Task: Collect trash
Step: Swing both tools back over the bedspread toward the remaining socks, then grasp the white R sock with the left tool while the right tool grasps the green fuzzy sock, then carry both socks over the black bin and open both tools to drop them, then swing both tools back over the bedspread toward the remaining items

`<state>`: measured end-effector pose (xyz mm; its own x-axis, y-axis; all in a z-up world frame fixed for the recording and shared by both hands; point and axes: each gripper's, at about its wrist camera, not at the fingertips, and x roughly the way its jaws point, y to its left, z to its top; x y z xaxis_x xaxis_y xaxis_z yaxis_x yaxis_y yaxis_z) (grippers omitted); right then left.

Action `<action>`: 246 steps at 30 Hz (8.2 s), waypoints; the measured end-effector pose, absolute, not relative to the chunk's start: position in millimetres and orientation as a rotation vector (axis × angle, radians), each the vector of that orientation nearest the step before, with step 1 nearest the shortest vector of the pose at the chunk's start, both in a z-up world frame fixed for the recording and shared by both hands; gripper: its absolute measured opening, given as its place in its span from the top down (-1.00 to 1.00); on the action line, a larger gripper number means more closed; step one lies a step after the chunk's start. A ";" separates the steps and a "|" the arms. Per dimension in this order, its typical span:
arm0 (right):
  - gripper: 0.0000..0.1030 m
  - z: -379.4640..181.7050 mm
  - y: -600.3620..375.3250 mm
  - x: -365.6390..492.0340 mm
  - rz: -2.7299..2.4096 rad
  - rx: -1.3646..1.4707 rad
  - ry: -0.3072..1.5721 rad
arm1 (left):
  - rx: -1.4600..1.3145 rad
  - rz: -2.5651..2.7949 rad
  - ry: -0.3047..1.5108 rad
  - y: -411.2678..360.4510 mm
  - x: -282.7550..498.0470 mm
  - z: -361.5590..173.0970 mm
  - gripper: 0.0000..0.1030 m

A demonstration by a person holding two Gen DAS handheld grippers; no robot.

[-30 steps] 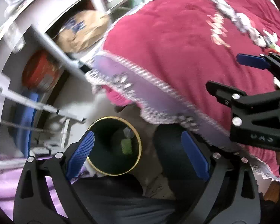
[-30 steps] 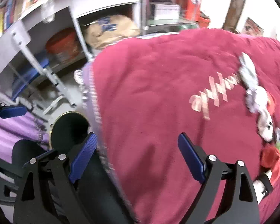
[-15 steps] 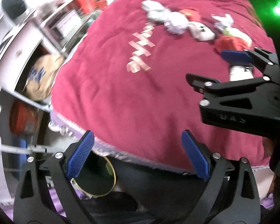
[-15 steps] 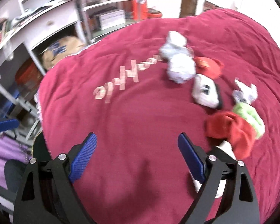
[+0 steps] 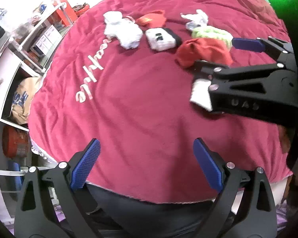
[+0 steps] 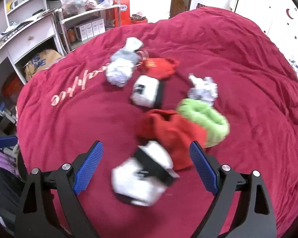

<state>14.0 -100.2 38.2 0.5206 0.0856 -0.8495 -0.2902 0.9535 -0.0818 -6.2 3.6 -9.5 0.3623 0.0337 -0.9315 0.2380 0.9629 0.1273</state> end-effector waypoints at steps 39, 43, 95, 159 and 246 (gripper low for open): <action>-0.70 10.6 -218.5 75.4 0.612 -0.465 0.914 | 0.037 0.046 1.323 -98.3 58.0 -90.0 -0.16; -0.70 0.4 -221.3 85.2 0.625 -0.516 0.931 | -0.015 0.057 1.322 -84.2 56.4 -83.4 0.24; 0.30 37.2 -170.2 17.8 0.630 -0.449 0.953 | -0.051 -0.021 1.212 -21.8 2.3 -29.6 0.34; 0.30 24.6 253.5 -101.8 1.270 -0.678 0.934 | -0.545 0.589 1.171 330.1 -155.4 -57.8 0.33; -0.74 8.9 229.8 -16.8 0.770 -0.531 1.033 | -0.074 0.542 1.231 296.2 -81.3 -48.4 -0.82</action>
<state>-16.8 229.8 8.9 0.2955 0.3114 -0.9032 -0.7768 0.6286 -0.0374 -81.3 296.2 -48.4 0.2245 0.3533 -0.9081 -0.4318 0.8715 0.2323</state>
